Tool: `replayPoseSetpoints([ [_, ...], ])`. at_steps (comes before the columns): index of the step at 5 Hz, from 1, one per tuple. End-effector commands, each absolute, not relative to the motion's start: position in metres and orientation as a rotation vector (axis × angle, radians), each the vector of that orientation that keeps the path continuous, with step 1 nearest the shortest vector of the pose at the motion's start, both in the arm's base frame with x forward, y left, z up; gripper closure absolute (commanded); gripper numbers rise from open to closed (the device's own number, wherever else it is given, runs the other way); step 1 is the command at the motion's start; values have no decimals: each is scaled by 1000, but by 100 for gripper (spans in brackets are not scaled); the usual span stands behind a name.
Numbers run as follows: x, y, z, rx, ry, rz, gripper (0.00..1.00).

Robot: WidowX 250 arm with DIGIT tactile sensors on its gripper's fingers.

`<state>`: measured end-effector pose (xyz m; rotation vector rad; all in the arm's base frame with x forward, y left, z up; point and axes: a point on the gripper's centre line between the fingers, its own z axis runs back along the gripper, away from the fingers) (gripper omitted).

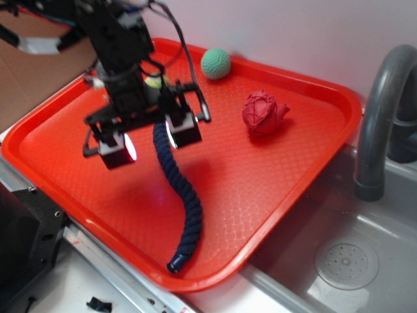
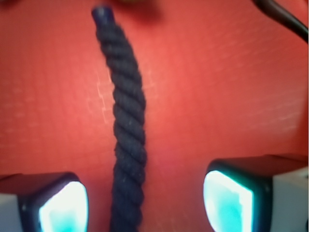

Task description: Grab the blue rope.

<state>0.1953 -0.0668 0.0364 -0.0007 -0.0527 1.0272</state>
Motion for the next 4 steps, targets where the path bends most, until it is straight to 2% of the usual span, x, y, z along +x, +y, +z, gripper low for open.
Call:
replayPoseSetpoints([
  [1, 203, -68, 22, -1, -134, 1020, 0],
  [2, 200, -69, 20, -25, -143, 1022, 100],
  [3, 199, -69, 16, -29, -131, 1032, 100],
  [4, 198, -58, 34, 39, -164, 1105, 100],
])
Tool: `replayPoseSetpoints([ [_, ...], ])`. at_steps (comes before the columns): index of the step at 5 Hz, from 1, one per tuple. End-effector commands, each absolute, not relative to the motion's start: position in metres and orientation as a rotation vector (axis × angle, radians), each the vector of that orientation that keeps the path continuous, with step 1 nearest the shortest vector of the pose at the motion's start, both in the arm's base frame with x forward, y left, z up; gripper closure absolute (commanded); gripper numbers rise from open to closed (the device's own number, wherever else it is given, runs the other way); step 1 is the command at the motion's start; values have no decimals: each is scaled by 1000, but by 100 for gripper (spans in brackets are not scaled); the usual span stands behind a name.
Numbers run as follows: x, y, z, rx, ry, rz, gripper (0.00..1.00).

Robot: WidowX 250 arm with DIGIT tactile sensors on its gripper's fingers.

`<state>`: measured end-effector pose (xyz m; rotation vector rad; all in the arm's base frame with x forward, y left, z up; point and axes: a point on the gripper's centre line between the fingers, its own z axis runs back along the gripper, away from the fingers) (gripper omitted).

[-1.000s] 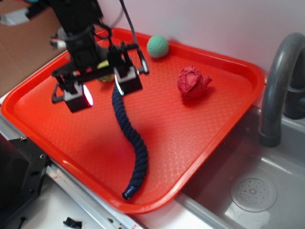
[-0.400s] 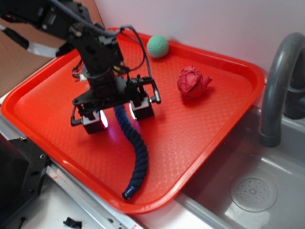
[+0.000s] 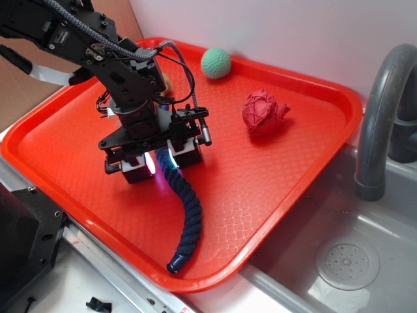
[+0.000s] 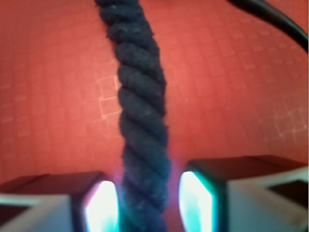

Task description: Grab the blue rope.

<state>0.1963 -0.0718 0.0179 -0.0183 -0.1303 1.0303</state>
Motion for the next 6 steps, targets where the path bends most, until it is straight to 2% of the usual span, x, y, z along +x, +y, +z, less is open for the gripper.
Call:
replayPoseSetpoints([
  [1, 199, -42, 84, 36, -148, 1058, 100],
  [2, 197, -35, 134, 7, -153, 954, 100],
  [3, 193, -33, 176, 1, -66, 735, 100],
  [4, 184, -29, 201, -55, -3, 605, 100],
  [5, 176, -26, 210, -45, 3, 581, 100],
  [6, 174, -30, 208, -23, -32, 543, 100],
])
